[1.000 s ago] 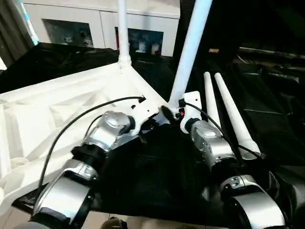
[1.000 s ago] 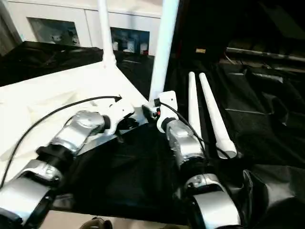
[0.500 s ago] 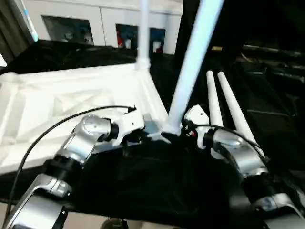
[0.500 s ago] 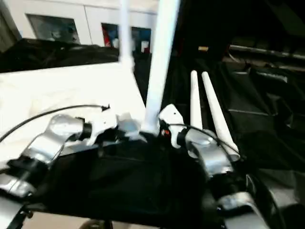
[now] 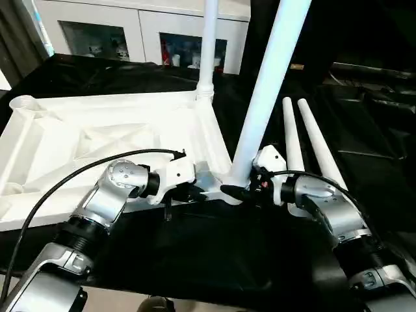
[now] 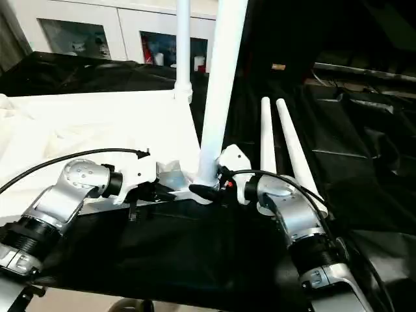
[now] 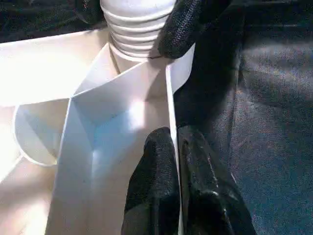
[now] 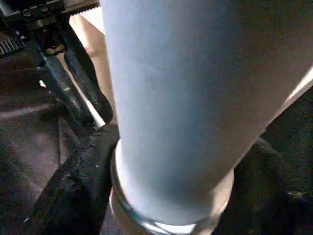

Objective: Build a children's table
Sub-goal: Rotate leg to tighten

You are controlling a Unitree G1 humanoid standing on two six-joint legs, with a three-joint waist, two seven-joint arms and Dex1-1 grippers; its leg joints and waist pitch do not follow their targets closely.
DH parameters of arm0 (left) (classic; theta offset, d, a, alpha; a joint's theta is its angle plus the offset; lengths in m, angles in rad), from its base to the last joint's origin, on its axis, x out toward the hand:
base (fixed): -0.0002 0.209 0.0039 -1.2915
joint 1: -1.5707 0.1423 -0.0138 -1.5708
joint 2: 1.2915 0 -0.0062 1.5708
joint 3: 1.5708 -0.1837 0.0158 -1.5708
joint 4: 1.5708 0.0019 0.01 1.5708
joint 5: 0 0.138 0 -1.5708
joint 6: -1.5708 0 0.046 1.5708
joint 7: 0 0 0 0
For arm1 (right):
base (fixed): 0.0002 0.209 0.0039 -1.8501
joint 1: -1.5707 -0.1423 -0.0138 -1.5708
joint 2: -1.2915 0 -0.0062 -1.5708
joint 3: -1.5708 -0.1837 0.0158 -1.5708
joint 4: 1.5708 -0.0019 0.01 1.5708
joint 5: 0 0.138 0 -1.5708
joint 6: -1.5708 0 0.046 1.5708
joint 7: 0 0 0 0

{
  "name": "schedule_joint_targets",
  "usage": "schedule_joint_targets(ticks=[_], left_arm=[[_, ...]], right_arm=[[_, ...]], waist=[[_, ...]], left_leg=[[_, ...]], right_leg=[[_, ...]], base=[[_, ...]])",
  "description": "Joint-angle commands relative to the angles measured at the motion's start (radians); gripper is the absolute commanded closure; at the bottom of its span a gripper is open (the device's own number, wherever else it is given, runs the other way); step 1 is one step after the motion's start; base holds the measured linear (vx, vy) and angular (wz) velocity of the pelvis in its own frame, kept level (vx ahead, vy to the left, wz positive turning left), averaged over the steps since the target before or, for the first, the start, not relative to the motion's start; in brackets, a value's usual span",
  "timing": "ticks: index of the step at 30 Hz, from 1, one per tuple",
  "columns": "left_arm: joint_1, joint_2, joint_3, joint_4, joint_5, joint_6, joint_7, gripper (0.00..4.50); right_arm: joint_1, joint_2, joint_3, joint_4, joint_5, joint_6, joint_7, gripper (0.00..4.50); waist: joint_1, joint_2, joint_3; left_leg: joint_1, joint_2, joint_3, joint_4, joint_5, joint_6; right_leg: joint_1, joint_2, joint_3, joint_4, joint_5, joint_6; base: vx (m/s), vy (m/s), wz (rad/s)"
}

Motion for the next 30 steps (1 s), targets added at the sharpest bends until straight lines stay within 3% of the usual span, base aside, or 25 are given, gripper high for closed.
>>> schedule_joint_targets(ticks=[1, 10, 12, 14, 18, 19, 20, 24, 25, 27, 30], left_arm=[[0.023, -0.003, -0.027, -0.014, -0.01, 0.003, -0.024, 4.5], [0.019, -0.027, -0.011, 0.007, -0.005, 0.045, 0.028, 4.5], [0.005, -0.055, 0.008, 0.036, 0.005, 0.078, 0.097, 4.5], [-0.013, -0.095, 0.023, 0.076, 0.017, 0.106, 0.176, 4.5], [-0.045, -0.2, 0.038, 0.137, 0.054, 0.173, 0.362, 4.5], [-0.045, -0.2, 0.038, 0.137, 0.054, 0.173, 0.362, 4.5], [-0.053, -0.252, 0.034, 0.147, 0.055, 0.194, 0.403, 4.5], [-0.06, -0.293, 0.018, 0.141, 0.051, 0.197, 0.405, 4.5], [-0.061, -0.288, 0.015, 0.14, 0.054, 0.192, 0.398, 4.5], [-0.061, -0.275, 0.009, 0.139, 0.059, 0.177, 0.377, 4.5], [-0.057, -0.252, 0.005, 0.136, 0.064, 0.156, 0.346, 4.5]], right_arm=[[-0.006, 0.004, 0.001, 0.009, 0.004, 0.012, -0.005, 1.46], [0.01, 0.058, -0.021, 0.035, 0.005, 0.01, -0.075, 1.76], [0.007, 0.092, -0.043, 0.063, -0.001, 0.004, -0.152, 1.76], [0.001, 0.14, -0.074, 0.108, -0.015, 0.018, -0.28, 1.76], [-0.018, 0.263, -0.146, 0.206, -0.019, 0.05, -0.563, 1.76], [-0.018, 0.263, -0.146, 0.206, -0.019, 0.05, -0.563, 1.76], [-0.041, 0.318, -0.158, 0.254, -0.022, 0.051, -0.651, 1.76], [-0.055, 0.37, -0.117, 0.265, -0.037, 0.007, -0.611, 1.76], [-0.055, 0.37, -0.12, 0.26, -0.029, 0.005, -0.594, 1.07], [-0.058, 0.362, -0.124, 0.253, -0.022, 0.005, -0.569, 1.07], [-0.064, 0.338, -0.123, 0.245, -0.031, -0.005, -0.548, 0.63]], waist=[[0.0, -0.005, -0.069], [-0.005, -0.003, -0.068], [-0.011, -0.001, -0.063], [-0.016, -0.008, -0.063], [-0.025, -0.004, -0.054], [-0.025, -0.004, -0.054], [-0.029, -0.003, -0.057], [-0.029, -0.003, -0.061], [-0.028, -0.001, -0.062], [-0.028, -0.002, -0.063], [-0.03, 0.0, -0.067]], left_leg=[[0.03, 0.065, -0.027, -0.067, -0.154, 0.045], [0.03, 0.064, -0.028, -0.068, -0.165, 0.039], [0.033, 0.064, -0.028, -0.073, -0.212, 0.013], [0.034, 0.065, -0.031, -0.077, -0.244, -0.011], [0.042, 0.065, -0.037, -0.085, -0.342, -0.063], [0.042, 0.065, -0.037, -0.085, -0.342, -0.063], [0.044, 0.063, -0.04, -0.085, -0.372, -0.07], [0.044, 0.061, -0.043, -0.088, -0.407, -0.061], [0.042, 0.062, -0.043, -0.09, -0.398, -0.055], [0.041, 0.062, -0.041, -0.09, -0.389, -0.048], [0.033, 0.063, -0.041, -0.093, -0.352, -0.035]], right_leg=[[0.031, -0.068, 0.042, -0.064, -0.024, -0.267], [0.031, -0.068, 0.043, -0.065, -0.033, -0.27], [0.025, -0.068, 0.044, -0.072, -0.103, -0.268], [0.027, -0.069, 0.044, -0.078, -0.171, -0.252], [0.01, -0.074, 0.048, -0.096, -0.338, -0.202], [0.01, -0.074, 0.048, -0.096, -0.338, -0.202], [0.009, -0.077, 0.047, -0.102, -0.388, -0.179], [0.006, -0.073, 0.045, -0.11, -0.375, -0.15], [0.008, -0.071, 0.045, -0.108, -0.352, -0.148], [0.009, -0.07, 0.045, -0.106, -0.321, -0.154], [0.016, -0.07, 0.043, -0.103, -0.279, -0.162]], base=[[0.0, 0.0, 0.0], [0.0, 0.0, 0.0], [0.0, 0.0, 0.0], [0.0, 0.0, 0.0], [0.0, 0.0, 0.0], [0.0, 0.0, 0.0], [0.0, 0.0, 0.0], [0.0, 0.0, 0.0], [0.0, 0.0, 0.0], [0.0, 0.0, 0.0], [0.0, 0.0, 0.0]])
